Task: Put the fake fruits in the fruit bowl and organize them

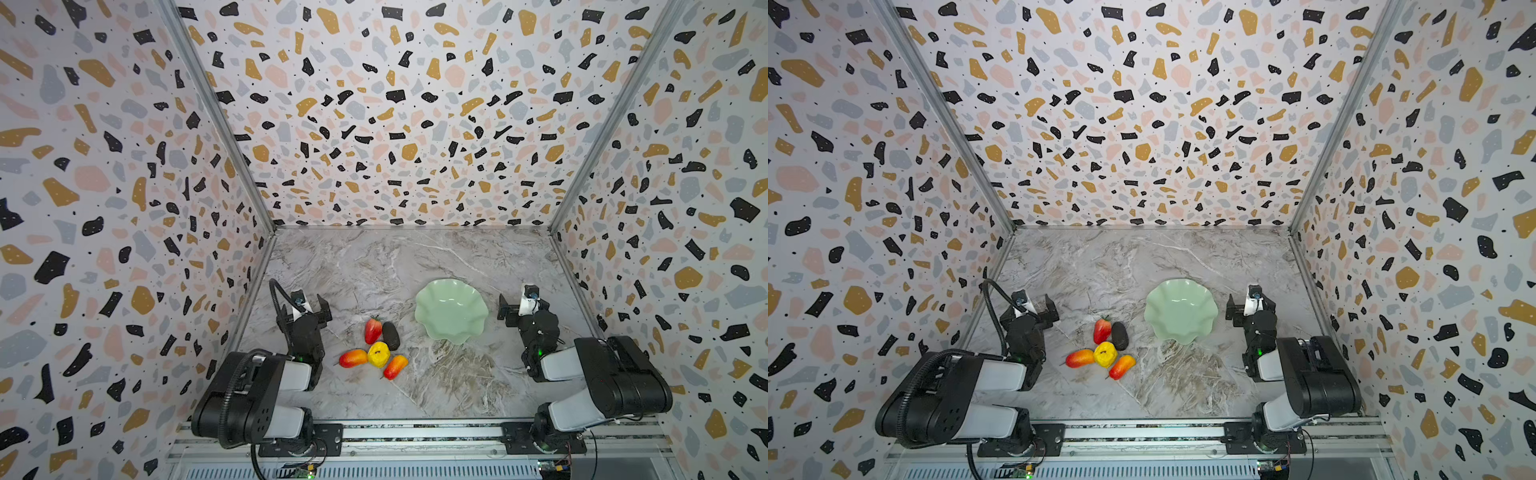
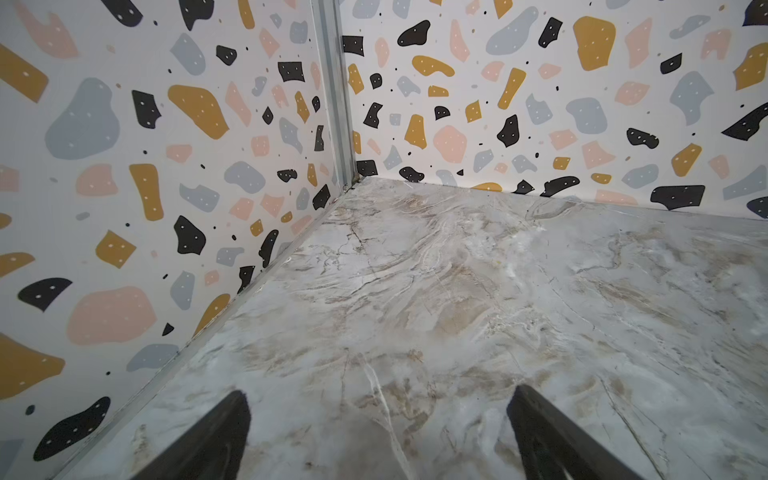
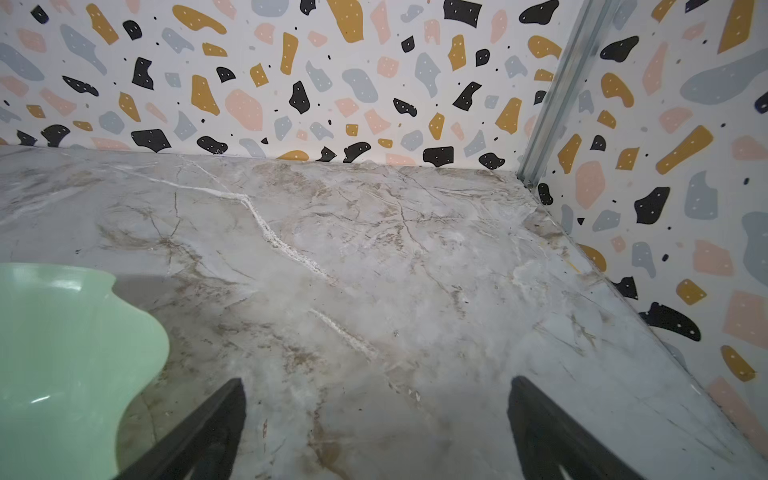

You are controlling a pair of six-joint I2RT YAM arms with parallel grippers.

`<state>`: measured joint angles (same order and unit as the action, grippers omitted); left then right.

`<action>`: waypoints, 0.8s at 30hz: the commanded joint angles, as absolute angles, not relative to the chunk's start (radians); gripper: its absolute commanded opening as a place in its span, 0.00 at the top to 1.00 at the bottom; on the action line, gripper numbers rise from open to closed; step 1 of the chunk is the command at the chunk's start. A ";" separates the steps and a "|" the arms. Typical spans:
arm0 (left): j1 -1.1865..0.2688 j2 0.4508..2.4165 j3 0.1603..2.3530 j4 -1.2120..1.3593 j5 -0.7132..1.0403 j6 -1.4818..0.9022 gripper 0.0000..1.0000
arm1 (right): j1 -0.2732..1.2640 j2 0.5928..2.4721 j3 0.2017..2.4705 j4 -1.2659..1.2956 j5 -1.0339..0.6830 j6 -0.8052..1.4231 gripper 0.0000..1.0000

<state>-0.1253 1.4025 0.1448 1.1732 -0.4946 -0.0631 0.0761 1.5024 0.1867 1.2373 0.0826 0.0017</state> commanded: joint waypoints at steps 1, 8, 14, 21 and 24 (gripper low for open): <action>-0.127 1.396 0.160 1.207 -0.492 -0.053 0.00 | 0.079 1.485 0.210 1.239 0.087 0.000 0.01; -0.127 1.394 0.160 1.207 -0.492 -0.053 0.00 | 0.080 1.490 0.213 1.237 0.091 0.002 0.01; -0.127 1.396 0.160 1.206 -0.492 -0.053 0.00 | 0.077 1.493 0.216 1.233 0.083 0.005 0.01; -0.127 1.396 0.161 1.207 -0.492 -0.053 0.00 | 0.072 1.492 0.216 1.232 0.074 0.007 0.01; -0.127 1.396 0.160 1.206 -0.491 -0.052 0.00 | 0.072 1.492 0.216 1.230 0.076 0.005 0.01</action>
<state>-0.1253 1.4025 0.1448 1.1732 -0.4946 -0.0631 0.0757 1.5024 0.1875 1.2339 0.0799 0.0021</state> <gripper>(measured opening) 0.995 0.990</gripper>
